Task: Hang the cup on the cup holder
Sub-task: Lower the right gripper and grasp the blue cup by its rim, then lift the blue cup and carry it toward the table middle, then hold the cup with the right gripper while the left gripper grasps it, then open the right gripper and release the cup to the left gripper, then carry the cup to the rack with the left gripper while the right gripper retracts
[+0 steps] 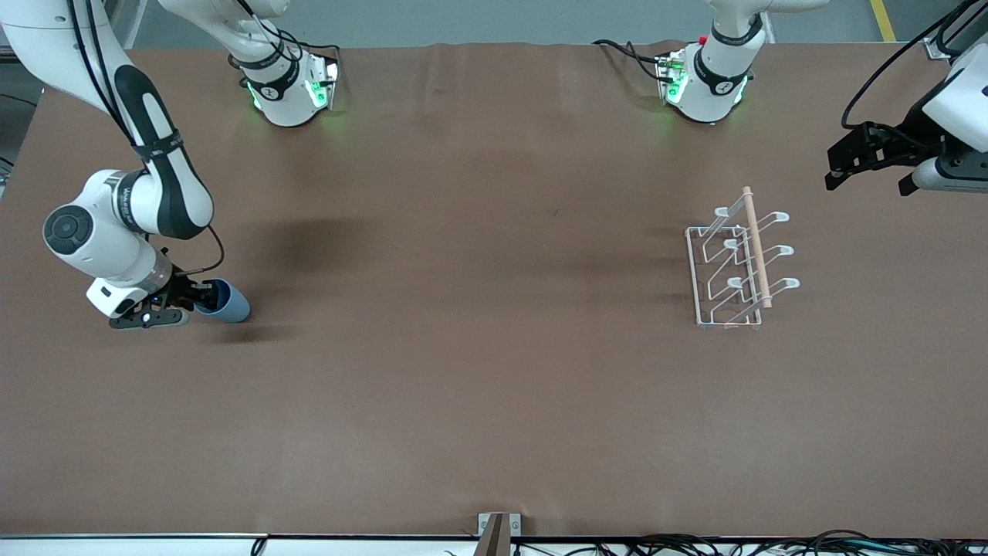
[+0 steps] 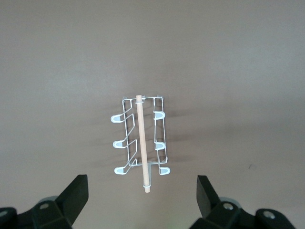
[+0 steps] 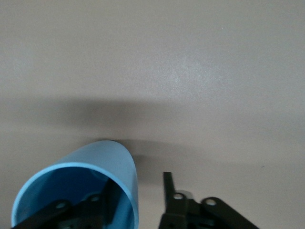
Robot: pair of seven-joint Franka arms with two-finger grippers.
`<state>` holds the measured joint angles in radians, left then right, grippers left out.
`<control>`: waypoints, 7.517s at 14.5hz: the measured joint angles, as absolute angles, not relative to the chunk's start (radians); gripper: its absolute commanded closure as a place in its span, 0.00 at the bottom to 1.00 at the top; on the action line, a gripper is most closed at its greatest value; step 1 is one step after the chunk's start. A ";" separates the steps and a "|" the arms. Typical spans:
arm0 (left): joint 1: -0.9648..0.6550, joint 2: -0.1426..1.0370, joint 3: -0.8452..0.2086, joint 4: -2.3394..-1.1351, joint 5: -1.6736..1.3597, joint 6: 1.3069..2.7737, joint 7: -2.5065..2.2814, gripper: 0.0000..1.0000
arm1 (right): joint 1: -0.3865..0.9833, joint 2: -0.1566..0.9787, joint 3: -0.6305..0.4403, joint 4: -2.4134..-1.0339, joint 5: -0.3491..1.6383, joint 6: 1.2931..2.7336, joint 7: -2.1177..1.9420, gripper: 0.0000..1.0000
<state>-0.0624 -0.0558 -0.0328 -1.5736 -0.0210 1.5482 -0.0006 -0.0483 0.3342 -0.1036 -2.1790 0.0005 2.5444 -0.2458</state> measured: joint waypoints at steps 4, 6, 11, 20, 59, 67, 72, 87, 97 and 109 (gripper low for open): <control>-0.062 -0.056 -0.033 -1.574 -0.021 1.548 -0.001 0.00 | -0.048 0.333 -0.103 -2.173 0.037 2.537 -0.246 1.00; -0.062 -0.056 -0.033 -1.574 -0.021 1.548 -0.001 0.00 | -0.048 0.334 -0.103 -2.169 0.038 2.525 -0.246 1.00; -0.063 -0.056 -0.034 -1.574 -0.021 1.548 -0.001 0.00 | -0.043 0.331 -0.096 -1.981 0.044 2.175 -0.257 0.99; -0.062 -0.056 -0.034 -1.573 -0.021 1.548 0.000 0.00 | 0.007 0.299 0.101 -1.795 0.721 1.845 -0.189 1.00; -0.123 0.239 -0.650 -1.582 -0.142 1.856 0.533 0.00 | 0.054 0.380 0.580 -1.879 1.455 2.025 -0.146 0.99; -0.146 0.276 -0.650 -1.582 -0.139 1.879 0.533 0.68 | 0.051 0.380 0.577 -1.882 1.455 2.026 -0.146 0.98; -0.146 0.276 -0.650 -1.582 -0.139 1.881 0.533 0.96 | 0.050 0.380 0.577 -1.881 1.455 2.027 -0.146 0.00; -0.125 0.282 -0.646 -1.586 0.553 1.484 0.522 1.00 | 0.000 0.286 0.196 -1.836 0.804 2.050 0.016 0.00; -0.114 0.465 -0.590 -1.734 1.097 1.330 0.624 1.00 | -0.003 0.201 0.004 -1.613 0.001 1.976 0.017 0.00; -0.137 0.626 -0.529 -1.820 1.316 1.294 0.732 0.97 | -0.009 0.011 -0.045 -1.474 -0.003 1.479 0.124 0.00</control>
